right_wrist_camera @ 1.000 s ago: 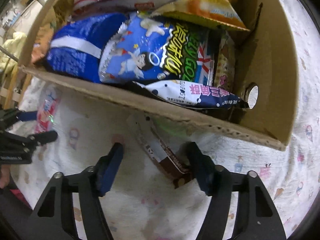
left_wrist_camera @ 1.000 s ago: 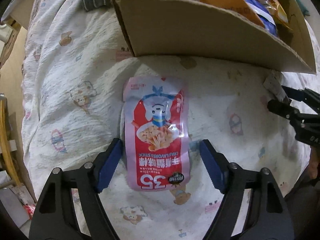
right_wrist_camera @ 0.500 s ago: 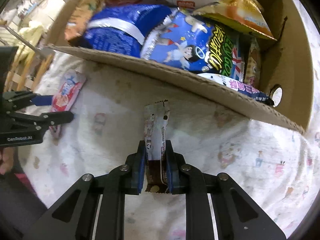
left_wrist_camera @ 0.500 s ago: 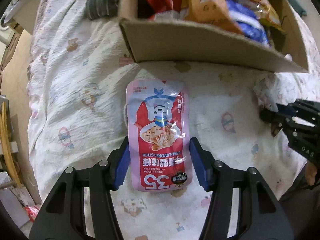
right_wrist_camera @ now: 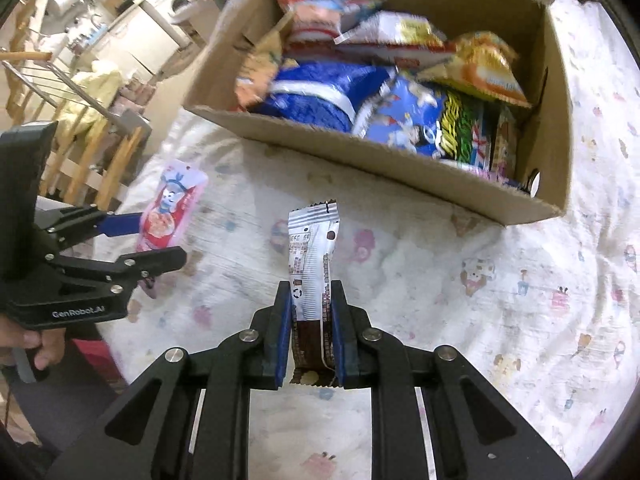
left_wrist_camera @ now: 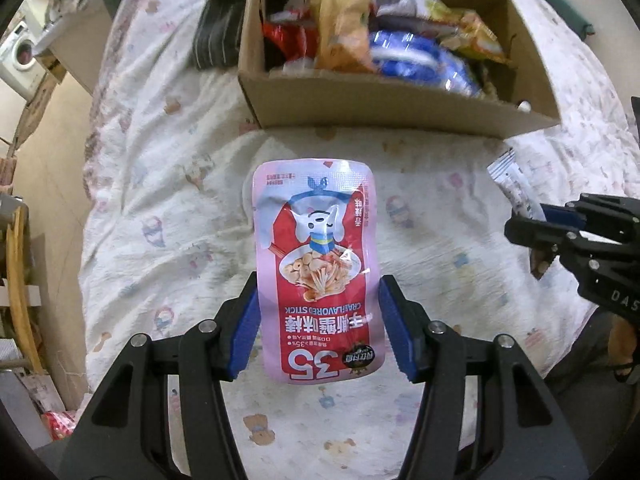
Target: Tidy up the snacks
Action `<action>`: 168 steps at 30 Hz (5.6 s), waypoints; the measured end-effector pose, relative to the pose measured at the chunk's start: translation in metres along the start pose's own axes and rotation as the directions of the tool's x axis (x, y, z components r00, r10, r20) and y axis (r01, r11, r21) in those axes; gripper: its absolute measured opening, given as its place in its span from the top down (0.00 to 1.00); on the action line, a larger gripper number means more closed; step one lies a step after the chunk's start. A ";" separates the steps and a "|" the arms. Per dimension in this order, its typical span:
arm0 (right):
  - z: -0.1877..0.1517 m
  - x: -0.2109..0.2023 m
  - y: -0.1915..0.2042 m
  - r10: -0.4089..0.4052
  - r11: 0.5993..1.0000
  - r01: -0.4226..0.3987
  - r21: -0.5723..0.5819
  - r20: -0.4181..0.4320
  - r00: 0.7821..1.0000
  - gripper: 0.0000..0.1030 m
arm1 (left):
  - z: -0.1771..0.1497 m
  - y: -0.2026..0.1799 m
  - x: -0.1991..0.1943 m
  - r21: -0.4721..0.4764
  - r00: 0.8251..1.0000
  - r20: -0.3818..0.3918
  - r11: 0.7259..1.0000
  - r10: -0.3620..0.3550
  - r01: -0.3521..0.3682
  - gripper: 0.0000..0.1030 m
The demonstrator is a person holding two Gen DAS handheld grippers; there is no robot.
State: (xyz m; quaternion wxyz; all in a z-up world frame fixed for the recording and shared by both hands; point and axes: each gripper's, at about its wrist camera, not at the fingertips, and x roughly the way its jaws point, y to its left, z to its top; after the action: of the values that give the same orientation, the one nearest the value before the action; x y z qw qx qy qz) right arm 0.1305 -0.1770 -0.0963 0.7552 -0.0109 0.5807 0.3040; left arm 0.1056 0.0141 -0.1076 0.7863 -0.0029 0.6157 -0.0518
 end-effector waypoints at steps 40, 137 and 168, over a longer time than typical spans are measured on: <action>0.078 -0.032 -0.081 -0.103 0.933 0.000 0.359 0.269 0.958 0.82 | 0.151 -0.065 -0.017 0.066 0.962 0.249 0.993 -0.111 0.098 0.48; -0.037 -0.116 0.038 -0.333 0.943 0.249 0.222 0.579 0.744 0.00 | -0.014 -0.013 -0.118 -0.113 0.825 0.555 0.992 0.104 -0.049 0.00; -0.038 -0.111 0.036 -0.347 0.938 0.267 0.223 0.573 0.743 0.00 | -0.013 -0.008 -0.117 -0.122 0.832 0.546 0.992 0.096 -0.034 0.00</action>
State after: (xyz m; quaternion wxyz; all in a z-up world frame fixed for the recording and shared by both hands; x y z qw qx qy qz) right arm 0.0645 -0.2114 0.0013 0.9391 0.0387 0.3176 0.1254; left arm 0.0645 0.0170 0.0034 0.9300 -0.0387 0.3653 0.0110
